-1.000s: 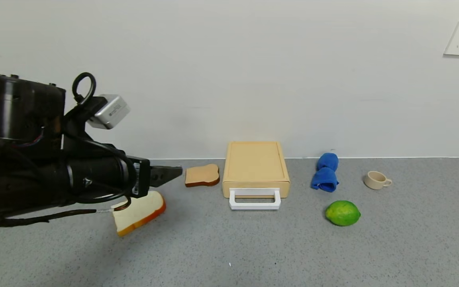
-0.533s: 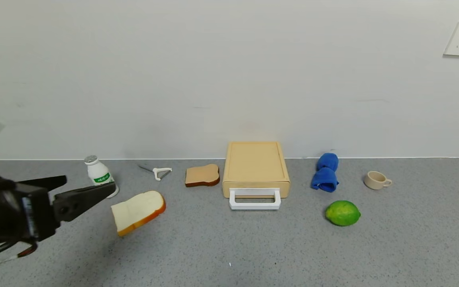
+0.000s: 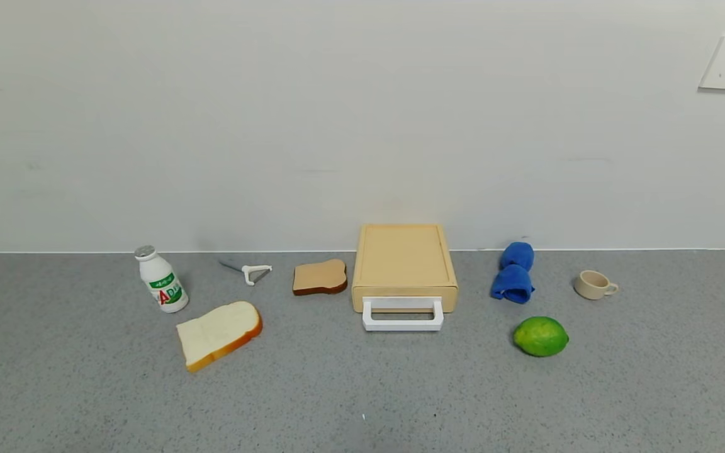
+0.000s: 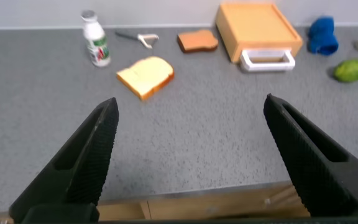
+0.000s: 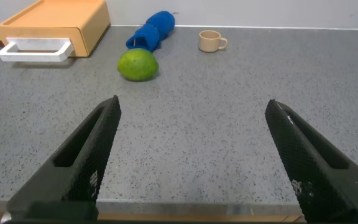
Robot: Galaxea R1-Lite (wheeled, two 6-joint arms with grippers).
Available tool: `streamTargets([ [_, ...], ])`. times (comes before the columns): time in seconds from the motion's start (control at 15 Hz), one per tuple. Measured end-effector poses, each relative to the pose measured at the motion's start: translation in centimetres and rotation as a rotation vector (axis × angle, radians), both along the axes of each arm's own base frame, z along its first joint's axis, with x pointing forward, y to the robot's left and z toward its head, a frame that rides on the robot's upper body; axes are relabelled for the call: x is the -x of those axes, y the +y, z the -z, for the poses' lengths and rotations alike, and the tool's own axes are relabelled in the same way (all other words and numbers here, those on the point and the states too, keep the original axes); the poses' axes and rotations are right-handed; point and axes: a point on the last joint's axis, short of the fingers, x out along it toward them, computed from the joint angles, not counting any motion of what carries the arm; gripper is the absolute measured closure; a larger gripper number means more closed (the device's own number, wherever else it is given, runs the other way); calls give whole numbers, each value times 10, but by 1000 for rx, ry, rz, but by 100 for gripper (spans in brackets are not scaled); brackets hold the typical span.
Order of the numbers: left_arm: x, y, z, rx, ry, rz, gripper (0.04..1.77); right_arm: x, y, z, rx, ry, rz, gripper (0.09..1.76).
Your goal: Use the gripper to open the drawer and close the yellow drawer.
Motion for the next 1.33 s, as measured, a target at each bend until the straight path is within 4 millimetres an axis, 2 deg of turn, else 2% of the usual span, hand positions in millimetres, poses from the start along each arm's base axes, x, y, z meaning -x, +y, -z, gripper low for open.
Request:
streamTargets([
  [0.2, 25, -1, -8, 3, -102, -61, 11, 0, 0, 0, 0, 0, 0, 14],
  [0.53, 44, -5, -17, 1, -114, -117, 11, 0, 0, 0, 0, 0, 0, 14],
  [0.73, 54, -8, -14, 0, -115, -126, 11, 0, 0, 0, 0, 0, 1, 14],
  [1.0, 62, -8, 0, 9, -108, -147, 11, 0, 0, 0, 0, 0, 0, 14],
  [1.33, 62, -6, 6, -8, -110, -233, 10, 0, 0, 0, 0, 0, 0, 14],
])
